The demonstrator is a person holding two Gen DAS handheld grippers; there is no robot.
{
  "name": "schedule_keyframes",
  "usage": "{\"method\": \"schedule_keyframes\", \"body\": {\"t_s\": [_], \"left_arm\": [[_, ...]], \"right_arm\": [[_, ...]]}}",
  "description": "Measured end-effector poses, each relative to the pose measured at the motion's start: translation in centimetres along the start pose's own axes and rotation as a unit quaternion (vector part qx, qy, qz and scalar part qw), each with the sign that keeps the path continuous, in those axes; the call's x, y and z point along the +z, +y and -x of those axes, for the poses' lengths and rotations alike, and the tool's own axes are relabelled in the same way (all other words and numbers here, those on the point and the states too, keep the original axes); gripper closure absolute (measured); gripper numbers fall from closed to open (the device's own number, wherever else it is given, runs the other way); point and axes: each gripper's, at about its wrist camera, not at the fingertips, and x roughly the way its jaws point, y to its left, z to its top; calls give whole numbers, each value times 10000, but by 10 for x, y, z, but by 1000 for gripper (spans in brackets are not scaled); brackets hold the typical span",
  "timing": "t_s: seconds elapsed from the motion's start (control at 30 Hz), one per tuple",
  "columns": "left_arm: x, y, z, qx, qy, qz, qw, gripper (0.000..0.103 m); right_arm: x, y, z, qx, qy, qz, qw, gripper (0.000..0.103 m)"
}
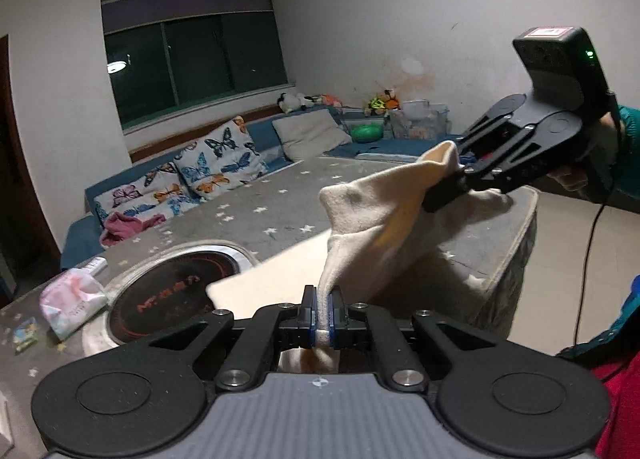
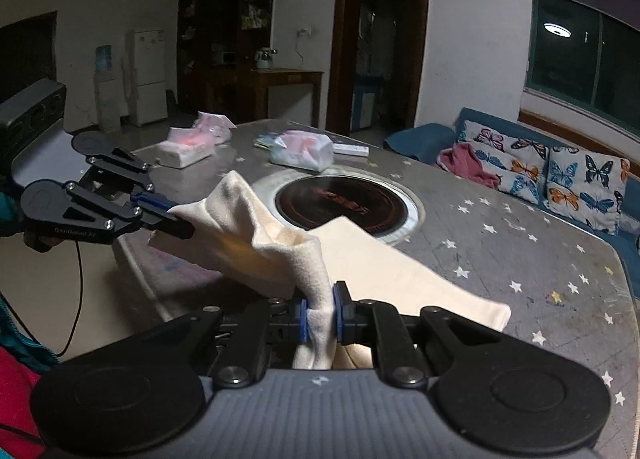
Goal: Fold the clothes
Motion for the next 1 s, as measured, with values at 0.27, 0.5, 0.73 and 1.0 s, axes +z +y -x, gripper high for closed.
{"method": "schedule_keyframes", "body": {"t_s": [0.27,0.5,0.73,1.0], "left_arm": [[15,34,-51,142,88,163,9997,97],[28,65,-120,167,349,286,9988,97],[25,87,-187,264,829,473,9951,97],[14,99,-222,409,1139,848,9890,91]], "right_arm": [[15,-29,-33,-100,185,-258,9994,92],[26,-80,-82,-269,460,-631,9966,93],[19,-121,-136,-432,824,-1146,9890,92],[2,-152,-158,-799,902,-1846,9754,75]]}}
